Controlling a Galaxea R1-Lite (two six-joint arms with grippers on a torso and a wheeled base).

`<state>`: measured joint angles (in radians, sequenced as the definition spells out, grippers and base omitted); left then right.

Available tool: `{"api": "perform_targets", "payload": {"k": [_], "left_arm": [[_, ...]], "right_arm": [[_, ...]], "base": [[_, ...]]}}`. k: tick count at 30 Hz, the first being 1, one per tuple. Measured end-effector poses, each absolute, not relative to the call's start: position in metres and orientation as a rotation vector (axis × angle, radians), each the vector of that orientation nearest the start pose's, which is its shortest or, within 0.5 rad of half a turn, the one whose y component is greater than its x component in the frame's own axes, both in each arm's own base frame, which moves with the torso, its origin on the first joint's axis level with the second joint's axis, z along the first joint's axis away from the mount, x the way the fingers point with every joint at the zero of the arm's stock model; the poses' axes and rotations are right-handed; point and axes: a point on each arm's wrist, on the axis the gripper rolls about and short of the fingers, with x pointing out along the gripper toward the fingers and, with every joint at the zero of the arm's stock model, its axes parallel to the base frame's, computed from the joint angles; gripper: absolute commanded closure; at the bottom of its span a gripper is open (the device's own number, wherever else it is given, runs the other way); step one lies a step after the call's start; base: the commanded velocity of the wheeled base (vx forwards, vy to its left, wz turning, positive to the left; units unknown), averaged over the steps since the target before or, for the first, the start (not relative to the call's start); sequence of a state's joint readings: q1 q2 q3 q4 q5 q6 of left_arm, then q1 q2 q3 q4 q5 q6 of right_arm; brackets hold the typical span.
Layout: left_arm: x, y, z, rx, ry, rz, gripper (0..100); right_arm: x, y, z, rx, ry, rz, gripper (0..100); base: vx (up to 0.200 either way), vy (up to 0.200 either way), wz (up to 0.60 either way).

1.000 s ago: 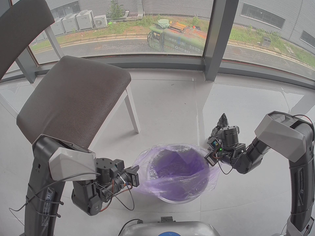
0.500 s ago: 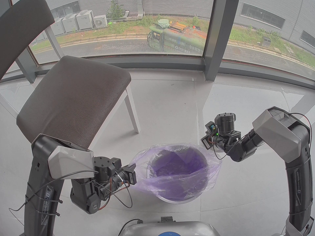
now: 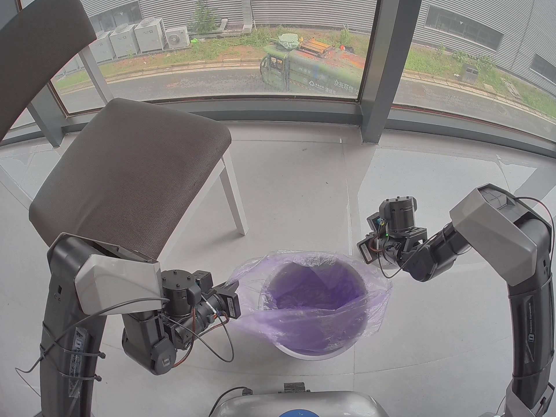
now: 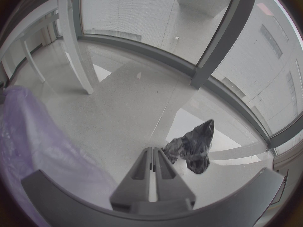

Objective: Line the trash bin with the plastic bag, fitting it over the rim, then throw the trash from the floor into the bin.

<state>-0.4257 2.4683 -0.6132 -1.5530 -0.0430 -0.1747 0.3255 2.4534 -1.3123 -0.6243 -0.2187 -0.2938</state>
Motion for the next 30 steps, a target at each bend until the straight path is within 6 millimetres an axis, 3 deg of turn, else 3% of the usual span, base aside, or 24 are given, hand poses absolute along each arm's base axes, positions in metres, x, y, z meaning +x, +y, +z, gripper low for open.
{"api": "perform_targets", "payload": {"k": [7, 8, 13, 19, 25, 30], "left_arm": [[0.313, -0.148, -0.029, -0.104, 0.362, -0.449, 100], [0.311, -0.147, -0.029, -0.101, 0.367, -0.45, 0], [0.301, -0.145, -0.032, -0.091, 0.407, -0.451, 0], [0.294, -0.141, -0.033, -0.099, 0.438, -0.439, 0], [0.286, -0.135, -0.031, -0.109, 0.459, -0.393, 0], [0.283, -0.134, -0.026, -0.111, 0.454, -0.376, 0]], "right_arm": [[0.397, 0.132, 0.04, -0.425, 0.496, 0.205, 0], [0.39, 0.131, 0.045, -0.424, 0.492, 0.213, 0], [0.348, 0.137, 0.072, -0.424, 0.472, 0.289, 0], [0.294, 0.174, 0.083, -0.451, 0.451, 0.474, 0], [0.254, 0.198, 0.073, -0.488, 0.477, 0.68, 0], [0.238, 0.204, 0.056, -0.549, 0.516, 0.814, 0]], "base": [[0.0, 0.0, 0.0], [0.0, 0.0, 0.0], [0.0, 0.0, 0.0], [0.0, 0.0, 0.0], [0.0, 0.0, 0.0], [0.0, 0.0, 0.0]]}}
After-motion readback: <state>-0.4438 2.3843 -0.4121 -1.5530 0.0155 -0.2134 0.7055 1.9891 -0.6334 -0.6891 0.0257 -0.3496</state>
